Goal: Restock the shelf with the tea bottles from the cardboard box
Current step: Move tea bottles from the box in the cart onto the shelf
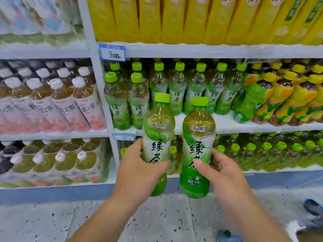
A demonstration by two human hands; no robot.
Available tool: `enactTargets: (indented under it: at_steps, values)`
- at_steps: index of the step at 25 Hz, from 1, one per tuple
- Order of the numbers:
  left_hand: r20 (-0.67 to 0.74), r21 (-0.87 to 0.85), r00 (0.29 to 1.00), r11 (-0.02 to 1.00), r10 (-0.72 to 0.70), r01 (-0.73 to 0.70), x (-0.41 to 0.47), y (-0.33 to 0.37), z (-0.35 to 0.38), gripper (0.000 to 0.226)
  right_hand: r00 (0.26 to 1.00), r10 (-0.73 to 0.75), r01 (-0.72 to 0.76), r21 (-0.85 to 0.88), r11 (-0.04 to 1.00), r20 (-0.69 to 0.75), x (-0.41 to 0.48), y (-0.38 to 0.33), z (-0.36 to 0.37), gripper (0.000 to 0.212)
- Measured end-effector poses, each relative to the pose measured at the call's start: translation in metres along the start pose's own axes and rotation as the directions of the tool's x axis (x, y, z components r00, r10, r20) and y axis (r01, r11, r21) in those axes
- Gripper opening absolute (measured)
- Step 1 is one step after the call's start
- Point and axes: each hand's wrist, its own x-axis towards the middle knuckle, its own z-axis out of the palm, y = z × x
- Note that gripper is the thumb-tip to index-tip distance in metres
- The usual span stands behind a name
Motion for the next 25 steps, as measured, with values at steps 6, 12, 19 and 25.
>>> enactTargets:
  at_steps: [6,12,19,25]
  values:
    - [-0.175,-0.013,0.963,0.978,0.204,-0.21,0.086,-0.02,0.03,0.028,0.986,-0.167,0.167,-0.014,0.986,-0.009,0.097,0.026,0.008,0.024]
    - [-0.298,0.051,0.807,0.852,0.51,-0.521,0.164,-0.034,0.063,0.028,0.896,-0.441,0.442,0.014,0.897,-0.045,0.19,0.037,0.01,0.019]
    - [-0.405,0.036,0.666,0.739,0.627,-0.673,0.208,-0.063,0.095,0.045,0.806,-0.592,0.591,-0.078,0.803,0.002,0.243,0.073,0.013,0.045]
    - [-0.455,0.142,0.601,0.72,0.657,-0.679,0.227,-0.082,0.103,0.062,0.748,-0.663,0.658,-0.088,0.748,-0.033,0.257,0.089,0.015,0.088]
